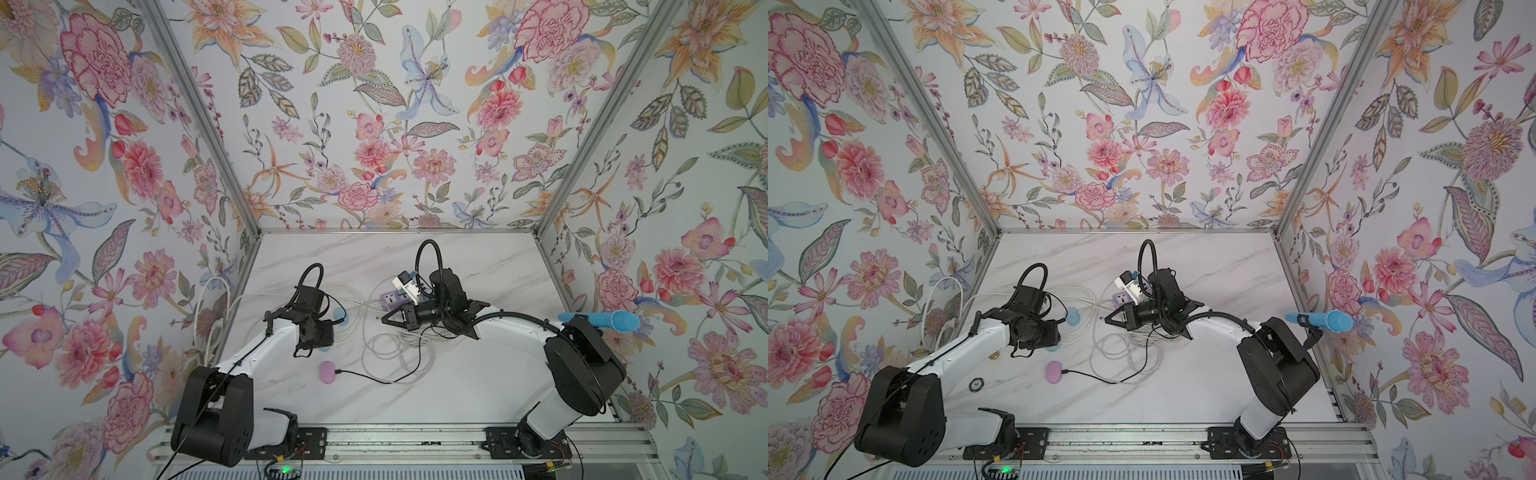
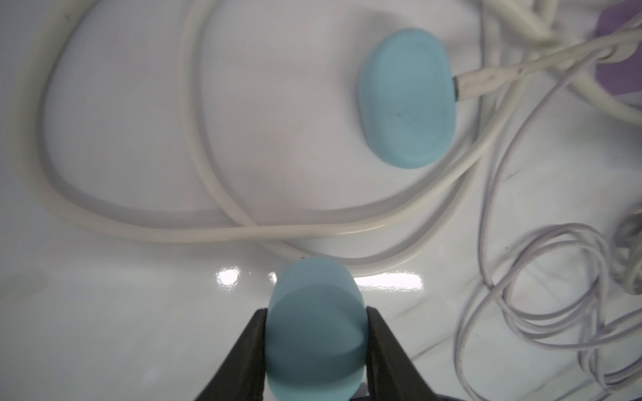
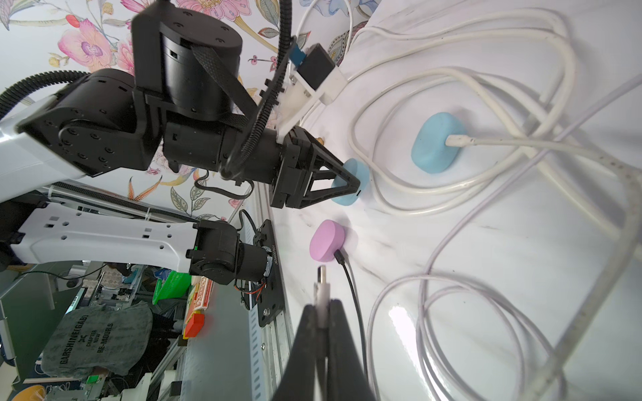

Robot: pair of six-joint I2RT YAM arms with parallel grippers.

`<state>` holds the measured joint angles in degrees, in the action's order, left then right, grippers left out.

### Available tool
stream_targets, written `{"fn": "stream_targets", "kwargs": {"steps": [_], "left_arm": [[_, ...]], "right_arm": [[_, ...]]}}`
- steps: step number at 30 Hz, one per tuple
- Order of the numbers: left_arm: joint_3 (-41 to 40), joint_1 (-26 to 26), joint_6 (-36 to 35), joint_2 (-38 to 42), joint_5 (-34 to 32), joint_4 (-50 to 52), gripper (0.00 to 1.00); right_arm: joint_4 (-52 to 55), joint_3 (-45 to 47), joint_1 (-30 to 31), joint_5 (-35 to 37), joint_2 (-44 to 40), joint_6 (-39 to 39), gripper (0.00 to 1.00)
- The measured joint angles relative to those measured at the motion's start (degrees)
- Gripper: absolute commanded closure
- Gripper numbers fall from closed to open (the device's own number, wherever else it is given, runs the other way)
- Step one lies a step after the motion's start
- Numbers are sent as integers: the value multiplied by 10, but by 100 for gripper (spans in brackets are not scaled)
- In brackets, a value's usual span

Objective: Charge the bluetooth headset
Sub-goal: Pick up the bluetooth headset from the center of the board.

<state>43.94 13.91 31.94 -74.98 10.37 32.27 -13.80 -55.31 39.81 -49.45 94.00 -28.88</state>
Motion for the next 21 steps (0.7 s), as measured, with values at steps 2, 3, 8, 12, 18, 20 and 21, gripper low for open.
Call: {"fn": "stream_targets", "kwargs": {"steps": [2,3,8,12,18,20,21], "left_arm": [[13,1,4,17,17,-20,73],[21,3,6,26,25,-34,74],[45,22,17,60,49,-109,75],[46,44,24,72,69,-166,75],[50,82,28,86,103,-215,75],[51,90,26,94,117,-224,75],[51,91,25,98,123,-228,75]], "right_arm": [[17,-15,5,3,0,7,100],[26,-23,8,5,0,12,100],[66,-50,20,14,-10,22,100],[107,-75,31,24,-27,31,100],[164,-114,44,25,-62,39,100],[184,-124,44,24,-72,39,100],[195,-130,43,23,-76,40,100]]}}
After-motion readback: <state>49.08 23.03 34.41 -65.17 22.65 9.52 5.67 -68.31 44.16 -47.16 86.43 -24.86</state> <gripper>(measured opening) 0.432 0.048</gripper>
